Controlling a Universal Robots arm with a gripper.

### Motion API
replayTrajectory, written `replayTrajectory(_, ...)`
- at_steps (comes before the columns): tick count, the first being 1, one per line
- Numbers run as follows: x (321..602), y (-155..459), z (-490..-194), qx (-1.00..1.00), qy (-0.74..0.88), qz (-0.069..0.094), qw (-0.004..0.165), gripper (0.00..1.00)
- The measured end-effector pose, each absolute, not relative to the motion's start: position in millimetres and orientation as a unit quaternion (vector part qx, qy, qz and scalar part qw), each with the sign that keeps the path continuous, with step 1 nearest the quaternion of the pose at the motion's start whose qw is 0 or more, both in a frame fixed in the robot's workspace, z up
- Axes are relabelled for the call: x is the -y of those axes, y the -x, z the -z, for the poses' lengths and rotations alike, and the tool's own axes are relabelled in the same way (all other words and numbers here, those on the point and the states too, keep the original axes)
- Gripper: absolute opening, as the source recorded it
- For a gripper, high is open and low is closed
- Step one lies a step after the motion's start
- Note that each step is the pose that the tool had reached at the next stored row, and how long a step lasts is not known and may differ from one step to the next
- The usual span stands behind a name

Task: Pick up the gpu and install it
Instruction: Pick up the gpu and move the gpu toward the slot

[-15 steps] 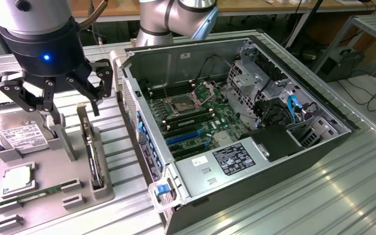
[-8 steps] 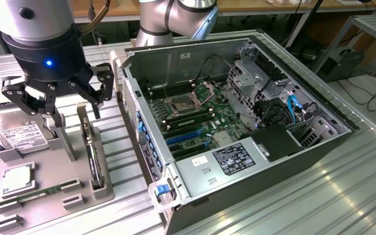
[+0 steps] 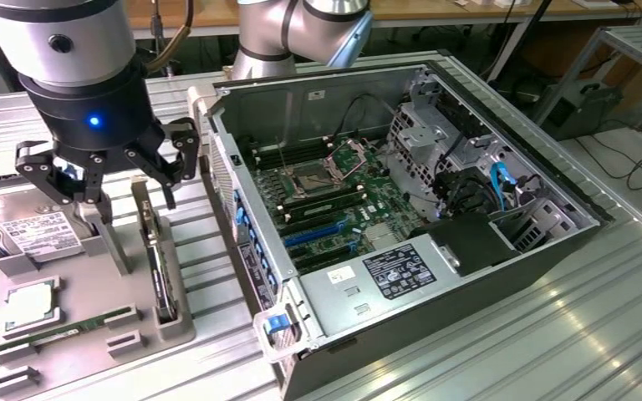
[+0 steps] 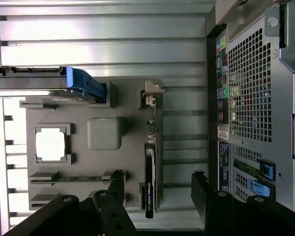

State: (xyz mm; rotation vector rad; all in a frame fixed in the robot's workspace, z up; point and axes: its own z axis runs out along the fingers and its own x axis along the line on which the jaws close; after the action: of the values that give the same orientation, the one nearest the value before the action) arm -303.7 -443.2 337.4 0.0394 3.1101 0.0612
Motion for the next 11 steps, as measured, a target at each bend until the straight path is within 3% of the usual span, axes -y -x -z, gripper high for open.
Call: replayTrajectory(11, 446, 302, -319, -1.000, -0.012, -0.019, 0.015, 0.66)
